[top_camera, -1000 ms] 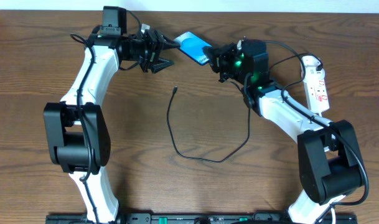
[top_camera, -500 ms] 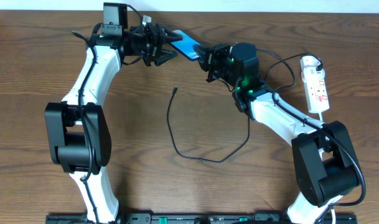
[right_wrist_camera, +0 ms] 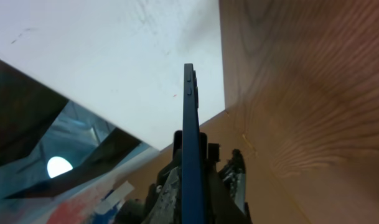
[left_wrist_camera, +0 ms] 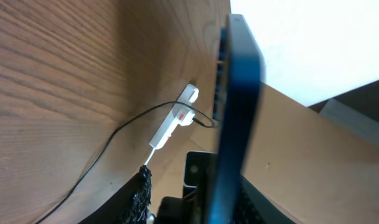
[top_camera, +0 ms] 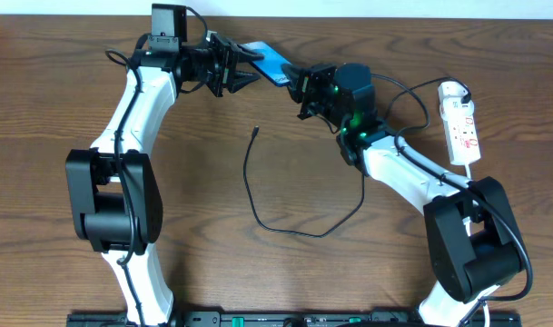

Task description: Plug charger to phone and switch on socket

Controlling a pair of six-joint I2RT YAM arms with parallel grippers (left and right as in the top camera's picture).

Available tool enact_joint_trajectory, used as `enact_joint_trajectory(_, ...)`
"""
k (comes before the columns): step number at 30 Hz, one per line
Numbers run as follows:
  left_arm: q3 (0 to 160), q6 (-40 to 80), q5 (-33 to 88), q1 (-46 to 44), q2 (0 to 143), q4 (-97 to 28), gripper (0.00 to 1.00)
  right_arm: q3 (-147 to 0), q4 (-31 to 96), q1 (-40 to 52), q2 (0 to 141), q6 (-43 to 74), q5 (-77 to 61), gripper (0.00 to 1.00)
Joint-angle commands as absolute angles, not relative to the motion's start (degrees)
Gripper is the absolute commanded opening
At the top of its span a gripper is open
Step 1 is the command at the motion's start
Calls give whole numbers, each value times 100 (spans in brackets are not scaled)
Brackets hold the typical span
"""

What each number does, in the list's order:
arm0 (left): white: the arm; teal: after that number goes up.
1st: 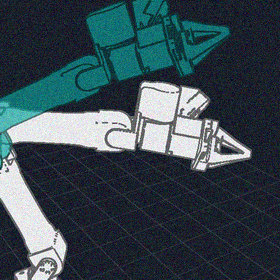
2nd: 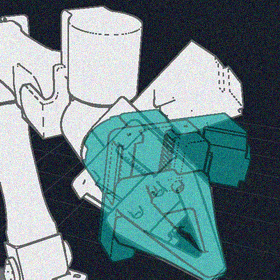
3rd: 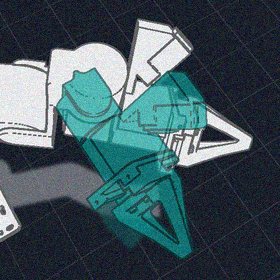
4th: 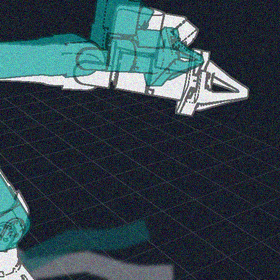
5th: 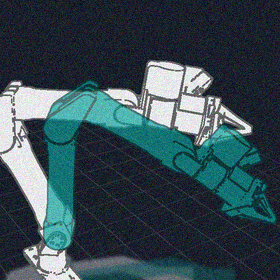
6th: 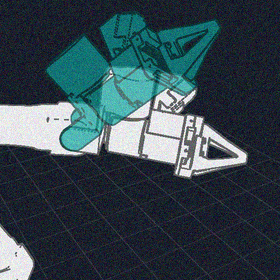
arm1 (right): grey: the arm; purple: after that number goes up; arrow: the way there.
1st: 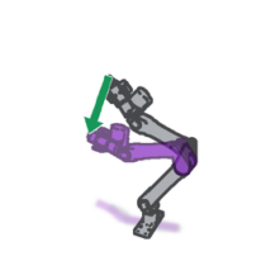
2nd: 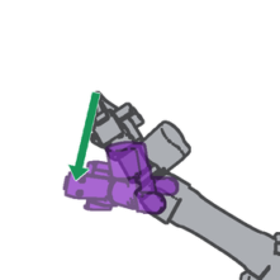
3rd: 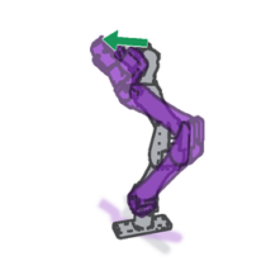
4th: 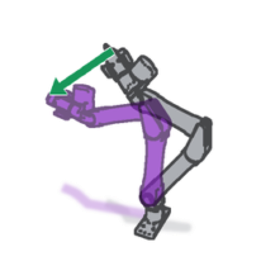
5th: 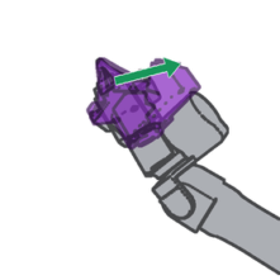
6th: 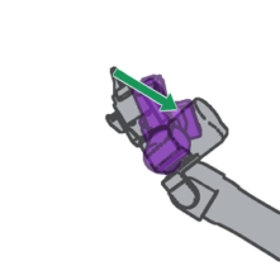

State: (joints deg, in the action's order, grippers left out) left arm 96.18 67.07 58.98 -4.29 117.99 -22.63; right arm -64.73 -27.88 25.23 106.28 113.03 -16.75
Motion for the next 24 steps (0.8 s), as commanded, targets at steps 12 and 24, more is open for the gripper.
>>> enact_joint_trajectory(12,9662,6934,5841,-429,11756,-2255,31,-6558,-2768,2770,10490,11380,-1297,2)
enact_joint_trajectory(24,9662,7015,5758,-429,11756,-2255,19,-6558,-2980,2779,10490,11404,-1409,2)
